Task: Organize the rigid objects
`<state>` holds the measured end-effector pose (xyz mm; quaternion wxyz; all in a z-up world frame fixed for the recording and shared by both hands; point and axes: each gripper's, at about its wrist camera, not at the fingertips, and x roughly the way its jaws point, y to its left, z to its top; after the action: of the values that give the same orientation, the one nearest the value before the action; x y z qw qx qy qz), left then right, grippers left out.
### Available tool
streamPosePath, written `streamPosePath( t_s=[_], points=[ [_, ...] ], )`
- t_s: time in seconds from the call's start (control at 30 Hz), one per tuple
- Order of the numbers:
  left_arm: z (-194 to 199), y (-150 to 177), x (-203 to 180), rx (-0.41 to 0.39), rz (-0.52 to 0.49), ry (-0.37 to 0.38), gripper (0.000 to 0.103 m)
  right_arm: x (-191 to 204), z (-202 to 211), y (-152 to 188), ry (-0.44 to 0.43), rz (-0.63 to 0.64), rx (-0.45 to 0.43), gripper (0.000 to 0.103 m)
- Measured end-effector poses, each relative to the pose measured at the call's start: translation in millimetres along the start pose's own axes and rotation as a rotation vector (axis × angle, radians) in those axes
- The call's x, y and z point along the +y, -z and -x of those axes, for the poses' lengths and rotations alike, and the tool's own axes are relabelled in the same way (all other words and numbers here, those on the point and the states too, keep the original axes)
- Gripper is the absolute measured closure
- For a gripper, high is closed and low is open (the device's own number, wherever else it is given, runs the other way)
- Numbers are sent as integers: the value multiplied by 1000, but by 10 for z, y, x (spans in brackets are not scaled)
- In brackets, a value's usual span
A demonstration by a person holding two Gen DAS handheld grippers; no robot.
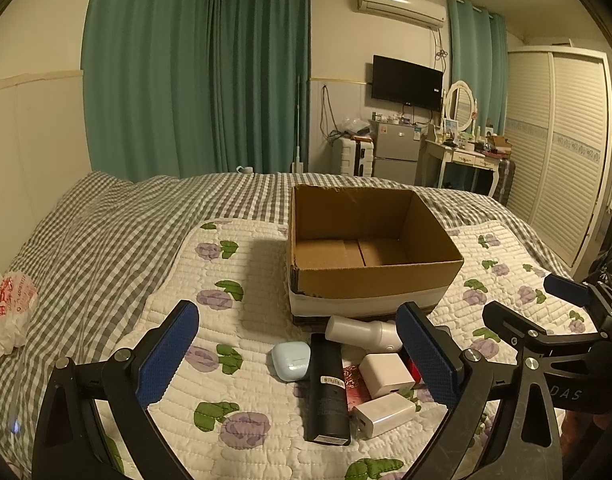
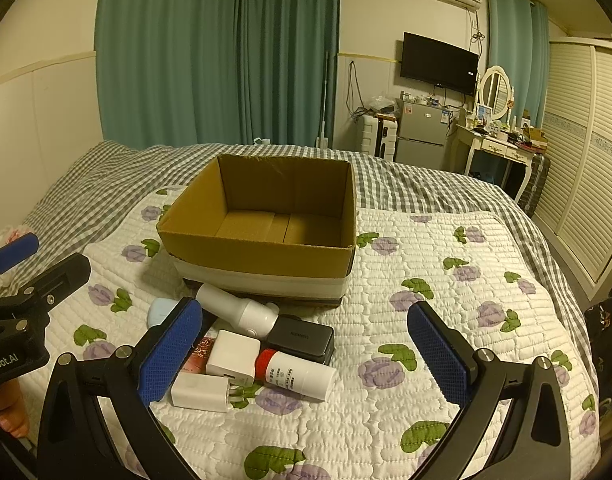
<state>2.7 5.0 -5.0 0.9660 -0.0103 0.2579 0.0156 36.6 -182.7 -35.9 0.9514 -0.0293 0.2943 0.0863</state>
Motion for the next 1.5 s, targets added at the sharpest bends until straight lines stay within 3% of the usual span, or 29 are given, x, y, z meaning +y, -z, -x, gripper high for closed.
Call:
streamPosePath(
  t_s=[0.4,0.63,0.77,0.87,0.9,1.0,1.1,1.23,1.5],
  points=[
    [-110,65,0,51,-16,-11,3,-14,-64,39,2,-5,24,0],
    [-609,435,4,260,-6,50,4,-48,-223,152,7,-15,82,0],
    [-826,618,-75,337,-33,63,5,-48,-329,230,4,-18,113,0],
    [-981,733,-180,395,-75,60,10,-35,-409,281,-1,-16,135,0],
    [-1024,762,-204,407,-84,61,18,-24,-430,298,-2,-12,139,0],
    [-1189,778,-231,462,-69,88,60,14,-474,335,-4,2,152,0],
    [-1358,775,-229,510,-43,118,62,41,-517,369,-3,13,165,0],
    [-1392,762,-266,516,-76,145,65,75,-577,416,-7,27,187,0],
    [-906,711,2,448,-42,113,68,276,-647,517,-63,68,228,0]
  ],
)
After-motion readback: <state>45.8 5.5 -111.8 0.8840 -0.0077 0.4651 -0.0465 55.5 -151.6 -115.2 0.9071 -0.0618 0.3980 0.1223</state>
